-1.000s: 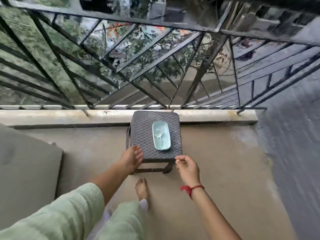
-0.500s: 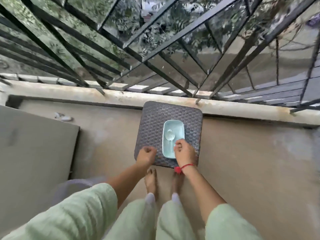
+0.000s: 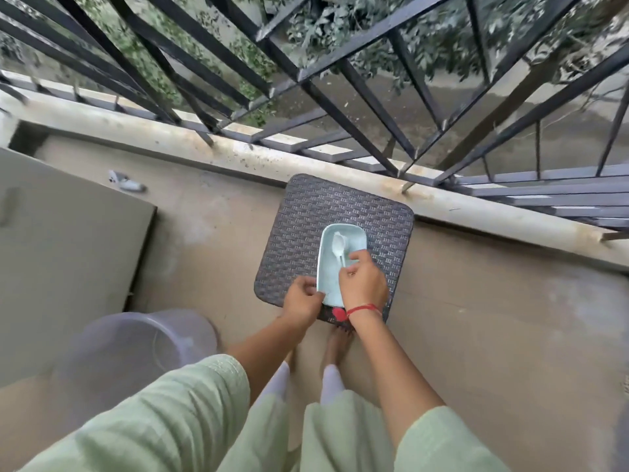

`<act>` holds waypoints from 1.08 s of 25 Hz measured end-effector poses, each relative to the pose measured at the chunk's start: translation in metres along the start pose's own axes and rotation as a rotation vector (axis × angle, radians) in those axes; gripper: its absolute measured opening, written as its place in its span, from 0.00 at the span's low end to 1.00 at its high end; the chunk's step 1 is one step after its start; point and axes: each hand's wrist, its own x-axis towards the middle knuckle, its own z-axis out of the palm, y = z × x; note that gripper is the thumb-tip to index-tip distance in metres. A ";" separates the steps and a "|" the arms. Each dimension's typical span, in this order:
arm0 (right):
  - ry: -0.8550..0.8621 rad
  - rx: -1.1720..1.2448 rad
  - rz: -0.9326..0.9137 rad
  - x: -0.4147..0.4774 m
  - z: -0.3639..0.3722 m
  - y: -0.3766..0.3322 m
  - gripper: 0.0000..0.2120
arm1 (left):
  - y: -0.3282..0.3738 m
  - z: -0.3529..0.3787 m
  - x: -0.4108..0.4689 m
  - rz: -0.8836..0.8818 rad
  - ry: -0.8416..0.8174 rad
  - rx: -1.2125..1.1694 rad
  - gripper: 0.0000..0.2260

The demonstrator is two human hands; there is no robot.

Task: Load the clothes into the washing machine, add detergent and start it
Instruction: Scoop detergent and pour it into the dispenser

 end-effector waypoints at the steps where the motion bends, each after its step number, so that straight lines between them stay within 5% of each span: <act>1: 0.059 -0.011 -0.070 0.004 -0.009 0.004 0.11 | 0.000 0.000 0.000 0.046 0.029 0.051 0.09; 8: -0.095 -0.415 -0.412 0.026 -0.031 0.033 0.14 | 0.019 -0.016 0.001 0.315 0.206 0.189 0.11; 18: -0.246 -0.100 -0.408 0.001 -0.030 0.038 0.11 | 0.019 -0.018 -0.010 0.257 0.100 -0.035 0.13; 22: -0.260 0.047 -0.258 0.001 -0.023 0.037 0.10 | 0.016 -0.019 -0.007 0.227 0.101 -0.039 0.11; 27: -0.241 0.666 0.194 -0.003 -0.021 0.050 0.11 | 0.008 -0.024 0.007 0.169 0.120 0.047 0.12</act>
